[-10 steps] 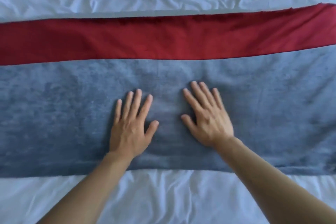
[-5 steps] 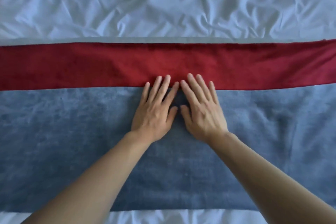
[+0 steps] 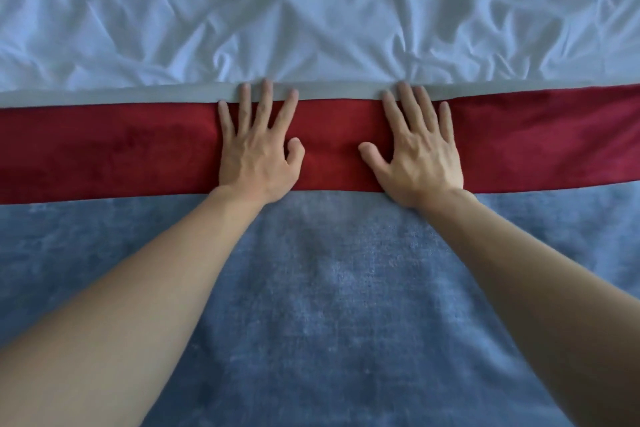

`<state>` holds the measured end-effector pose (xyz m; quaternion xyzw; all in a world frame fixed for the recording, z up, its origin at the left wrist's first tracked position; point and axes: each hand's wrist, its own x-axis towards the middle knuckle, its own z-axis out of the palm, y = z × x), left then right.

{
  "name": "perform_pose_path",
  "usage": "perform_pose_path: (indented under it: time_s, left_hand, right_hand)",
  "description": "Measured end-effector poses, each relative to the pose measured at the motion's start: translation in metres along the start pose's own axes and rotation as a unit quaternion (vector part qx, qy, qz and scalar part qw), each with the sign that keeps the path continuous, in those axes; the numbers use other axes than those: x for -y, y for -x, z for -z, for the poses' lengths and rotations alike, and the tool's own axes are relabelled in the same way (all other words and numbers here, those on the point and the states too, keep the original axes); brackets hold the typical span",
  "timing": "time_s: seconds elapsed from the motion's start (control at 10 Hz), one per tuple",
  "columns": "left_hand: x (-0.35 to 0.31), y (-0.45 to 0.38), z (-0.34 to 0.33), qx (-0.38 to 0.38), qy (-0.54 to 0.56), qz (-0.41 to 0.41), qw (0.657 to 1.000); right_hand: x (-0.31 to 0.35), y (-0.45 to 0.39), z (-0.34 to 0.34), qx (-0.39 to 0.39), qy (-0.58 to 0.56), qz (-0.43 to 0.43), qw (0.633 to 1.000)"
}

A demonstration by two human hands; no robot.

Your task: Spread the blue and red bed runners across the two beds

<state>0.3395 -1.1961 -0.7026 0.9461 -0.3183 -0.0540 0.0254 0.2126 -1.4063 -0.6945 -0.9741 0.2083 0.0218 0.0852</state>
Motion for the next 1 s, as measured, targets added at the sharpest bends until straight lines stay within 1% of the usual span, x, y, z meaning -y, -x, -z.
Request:
perform_pose_path:
  time_s: [0.1,0.2,0.3,0.5,0.6,0.7,0.8,0.9,1.0]
  left_hand:
    - [0.015,0.000,0.001,0.004,0.001,0.029,1.000]
    - [0.046,0.007,0.002,0.001,0.002,0.068,0.998]
    - [0.059,0.011,0.002,0.006,-0.002,0.075,0.997]
    - [0.057,0.012,0.003,0.010,0.018,0.073,0.997]
    - [0.065,0.032,0.008,0.013,0.037,0.042,0.998]
    - [0.064,0.067,0.011,0.029,0.036,0.017,0.999]
    - [0.041,0.139,0.019,0.079,0.032,0.031,0.996]
    - [0.017,0.190,0.029,0.113,0.013,0.028,0.993]
    - [-0.008,0.261,0.046,0.158,-0.033,-0.001,0.987]
  right_hand:
    - [-0.023,0.003,0.006,0.001,-0.001,-0.028,1.000]
    - [-0.056,0.010,0.012,0.002,0.005,-0.067,0.998]
    - [-0.065,0.013,0.013,0.001,0.006,-0.078,0.997]
    - [-0.064,0.012,0.009,-0.016,0.010,-0.074,0.997]
    - [-0.057,0.033,0.011,-0.025,-0.022,-0.068,0.997]
    - [-0.041,0.072,0.012,-0.019,-0.014,-0.040,0.999]
    - [-0.007,0.147,0.015,0.034,-0.017,-0.022,0.999]
    - [0.009,0.191,0.019,0.065,-0.006,-0.008,0.998]
    - [0.026,0.244,0.030,0.112,-0.009,0.031,0.993]
